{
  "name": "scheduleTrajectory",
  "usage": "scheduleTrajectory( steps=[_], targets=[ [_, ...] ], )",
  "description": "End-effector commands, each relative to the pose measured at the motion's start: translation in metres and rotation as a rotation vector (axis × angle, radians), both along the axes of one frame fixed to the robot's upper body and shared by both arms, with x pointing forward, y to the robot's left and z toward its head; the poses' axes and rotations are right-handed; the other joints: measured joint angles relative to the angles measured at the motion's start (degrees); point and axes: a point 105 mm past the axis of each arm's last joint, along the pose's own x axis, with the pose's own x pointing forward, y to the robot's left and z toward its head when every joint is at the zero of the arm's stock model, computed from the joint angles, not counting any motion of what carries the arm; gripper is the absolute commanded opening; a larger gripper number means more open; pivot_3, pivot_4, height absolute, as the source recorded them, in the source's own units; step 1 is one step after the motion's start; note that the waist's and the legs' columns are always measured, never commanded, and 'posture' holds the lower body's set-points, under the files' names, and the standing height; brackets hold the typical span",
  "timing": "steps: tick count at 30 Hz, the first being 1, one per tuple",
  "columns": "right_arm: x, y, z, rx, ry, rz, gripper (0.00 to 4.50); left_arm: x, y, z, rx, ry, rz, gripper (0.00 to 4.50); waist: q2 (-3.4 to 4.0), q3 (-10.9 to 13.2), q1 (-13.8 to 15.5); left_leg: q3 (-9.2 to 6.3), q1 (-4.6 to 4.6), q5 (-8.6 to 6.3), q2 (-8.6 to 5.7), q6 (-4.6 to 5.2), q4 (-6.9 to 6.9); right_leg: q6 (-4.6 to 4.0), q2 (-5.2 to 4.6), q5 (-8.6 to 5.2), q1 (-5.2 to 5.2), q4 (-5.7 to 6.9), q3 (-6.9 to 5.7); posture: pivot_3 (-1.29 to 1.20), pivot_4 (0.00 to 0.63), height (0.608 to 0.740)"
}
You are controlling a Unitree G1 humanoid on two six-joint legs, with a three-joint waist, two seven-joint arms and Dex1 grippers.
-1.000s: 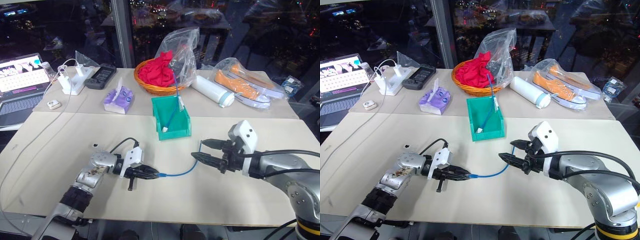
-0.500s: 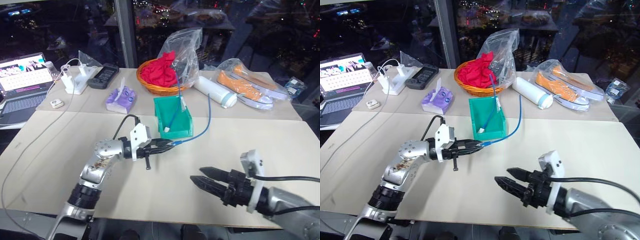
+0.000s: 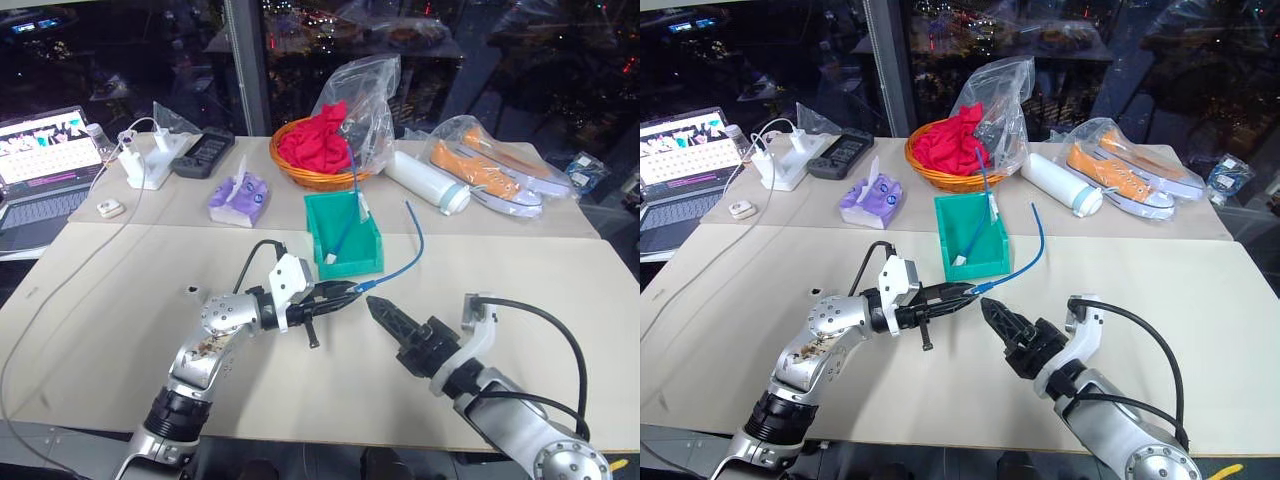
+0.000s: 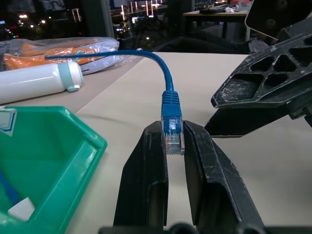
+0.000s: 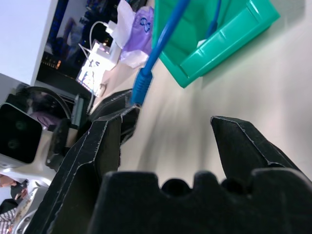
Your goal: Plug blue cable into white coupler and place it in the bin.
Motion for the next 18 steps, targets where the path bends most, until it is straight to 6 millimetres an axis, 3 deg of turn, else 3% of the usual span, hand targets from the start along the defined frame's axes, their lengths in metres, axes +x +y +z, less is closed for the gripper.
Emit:
scheduleTrajectory(
  steps=[1,7,18],
  targets=[
    [0.0,0.003,0.015,0.051,-0.048,0.018,3.44,-0.007,-0.005,0.004,-0.005,-0.021,-0.039,0.07,0.0,0.0,0.05,0.0,0.0,0.0,0.0,0.0,0.0,0.0,0.0,0.0,0.0,0.0,0.0,0.0,0.15,0.722],
    [0.012,0.006,0.016,0.087,-0.029,0.004,3.44,-0.01,-0.008,0.003,0.008,-0.027,-0.077,0.07,0.0,0.0,0.1,0.0,-0.01,0.0,0.0,0.0,0.0,0.0,0.0,0.0,0.0,-0.01,0.0,0.0,0.15,0.722],
    [0.012,0.006,0.014,0.115,0.003,-0.004,3.44,-0.007,-0.008,0.005,0.011,-0.048,-0.068,0.07,0.01,0.0,0.13,-0.01,-0.03,-0.01,0.0,0.01,0.0,0.0,0.0,0.0,0.0,-0.04,-0.01,0.0,0.15,0.722]
  ],
)
